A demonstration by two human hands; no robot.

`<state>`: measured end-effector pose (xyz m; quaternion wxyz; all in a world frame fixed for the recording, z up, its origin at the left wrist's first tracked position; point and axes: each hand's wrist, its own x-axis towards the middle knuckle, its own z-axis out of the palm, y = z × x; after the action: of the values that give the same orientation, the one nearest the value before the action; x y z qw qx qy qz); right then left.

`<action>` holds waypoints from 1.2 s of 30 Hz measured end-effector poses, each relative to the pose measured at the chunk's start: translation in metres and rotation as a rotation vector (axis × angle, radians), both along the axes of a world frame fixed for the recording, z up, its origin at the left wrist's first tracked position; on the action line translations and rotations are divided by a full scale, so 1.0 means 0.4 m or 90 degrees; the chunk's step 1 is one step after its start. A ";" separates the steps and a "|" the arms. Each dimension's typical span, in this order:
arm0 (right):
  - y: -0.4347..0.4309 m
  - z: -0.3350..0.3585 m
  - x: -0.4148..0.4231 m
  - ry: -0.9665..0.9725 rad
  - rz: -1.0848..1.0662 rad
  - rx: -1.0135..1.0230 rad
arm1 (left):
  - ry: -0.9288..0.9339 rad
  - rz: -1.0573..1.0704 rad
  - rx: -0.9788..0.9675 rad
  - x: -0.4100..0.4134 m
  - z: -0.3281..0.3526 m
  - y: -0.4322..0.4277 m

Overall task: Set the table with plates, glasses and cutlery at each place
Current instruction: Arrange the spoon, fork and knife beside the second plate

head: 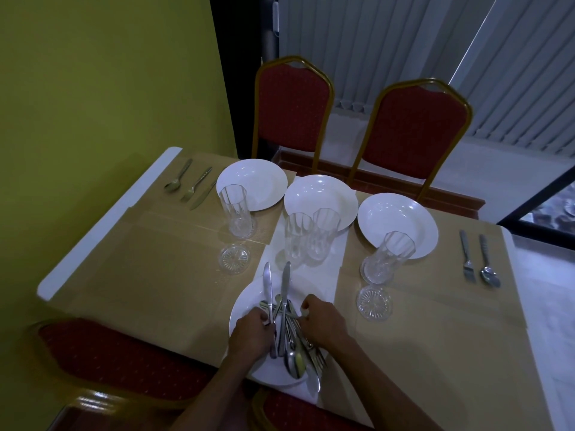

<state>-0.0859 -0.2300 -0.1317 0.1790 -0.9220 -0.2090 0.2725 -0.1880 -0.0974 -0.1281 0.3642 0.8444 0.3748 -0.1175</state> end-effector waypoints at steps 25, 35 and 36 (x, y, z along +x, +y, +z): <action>0.001 0.038 -0.002 0.052 0.012 -0.007 | 0.144 -0.148 0.076 -0.004 0.022 0.009; 0.016 0.065 -0.012 0.066 0.009 0.048 | 0.168 -0.139 0.057 -0.020 0.065 0.034; 0.019 0.066 -0.014 0.067 0.011 0.052 | 0.154 -0.137 0.052 -0.022 0.068 0.036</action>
<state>-0.0915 -0.2223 -0.1053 0.2249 -0.8963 -0.2184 0.3136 -0.1968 -0.0829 -0.1010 0.2674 0.8734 0.3278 -0.2411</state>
